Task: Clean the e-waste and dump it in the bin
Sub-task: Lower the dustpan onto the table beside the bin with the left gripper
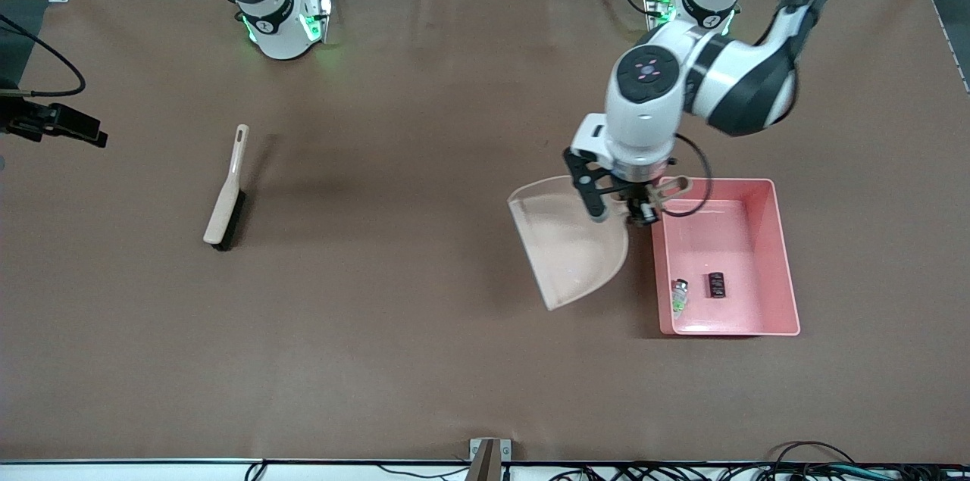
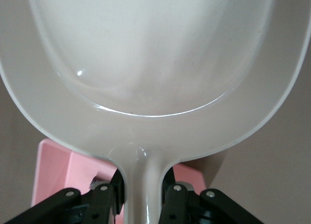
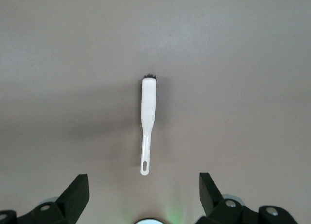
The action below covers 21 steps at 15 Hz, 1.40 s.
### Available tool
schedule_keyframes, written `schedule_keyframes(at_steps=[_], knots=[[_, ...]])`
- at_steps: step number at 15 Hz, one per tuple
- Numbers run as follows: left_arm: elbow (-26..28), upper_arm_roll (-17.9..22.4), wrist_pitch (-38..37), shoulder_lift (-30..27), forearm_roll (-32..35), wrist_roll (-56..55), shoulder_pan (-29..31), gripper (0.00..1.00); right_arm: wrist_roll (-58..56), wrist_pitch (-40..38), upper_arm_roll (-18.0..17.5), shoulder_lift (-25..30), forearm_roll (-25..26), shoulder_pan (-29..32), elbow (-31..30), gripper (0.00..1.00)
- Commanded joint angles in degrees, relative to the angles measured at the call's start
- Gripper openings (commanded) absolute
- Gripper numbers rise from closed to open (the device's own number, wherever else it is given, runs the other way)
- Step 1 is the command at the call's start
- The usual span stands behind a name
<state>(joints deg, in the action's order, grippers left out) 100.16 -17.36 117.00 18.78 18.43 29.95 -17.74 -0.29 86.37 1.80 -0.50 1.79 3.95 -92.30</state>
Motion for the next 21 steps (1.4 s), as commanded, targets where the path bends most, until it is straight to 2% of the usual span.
schedule_keyframes(at_steps=[1,5,8,11,15,18,21], knots=[[-1.02,0.05,4.09,4.4,-1.38,-1.39,-2.03,0.0,0.64,2.4,-0.3,4.98,0.4,-0.08,-5.96,1.0],[-0.85,0.13,6.84,8.72,-0.68,-0.42,-4.58,0.0,0.64,1.43,-0.48,6.47,0.4,-0.43,-7.18,1.0],[-0.85,0.13,7.62,10.83,1.77,0.11,-5.81,0.01,0.73,3.45,-0.48,7.7,0.4,-1.31,-8.95,1.0],[-0.76,0.13,11.48,13.9,5.11,0.2,-6.43,0.01,0.73,6.51,-0.48,8.23,0.4,-1.4,-10.36,1.0],[-0.76,0.13,13.43,16.54,7.23,1.59,-7.05,0.02,0.82,8.9,-0.48,7.36,-0.48,-2.36,-8.17,1.0],[-0.85,0.22,13.52,17.51,7.23,3.89,-7.31,0.03,0.47,8.29,-0.48,2.62,-0.48,-2.45,-0.89,1.0],[-0.85,0.22,13.52,17.6,7.15,3.89,-7.31,0.07,0.29,8.73,-0.48,0.15,-0.39,-2.98,2.2,1.0]])
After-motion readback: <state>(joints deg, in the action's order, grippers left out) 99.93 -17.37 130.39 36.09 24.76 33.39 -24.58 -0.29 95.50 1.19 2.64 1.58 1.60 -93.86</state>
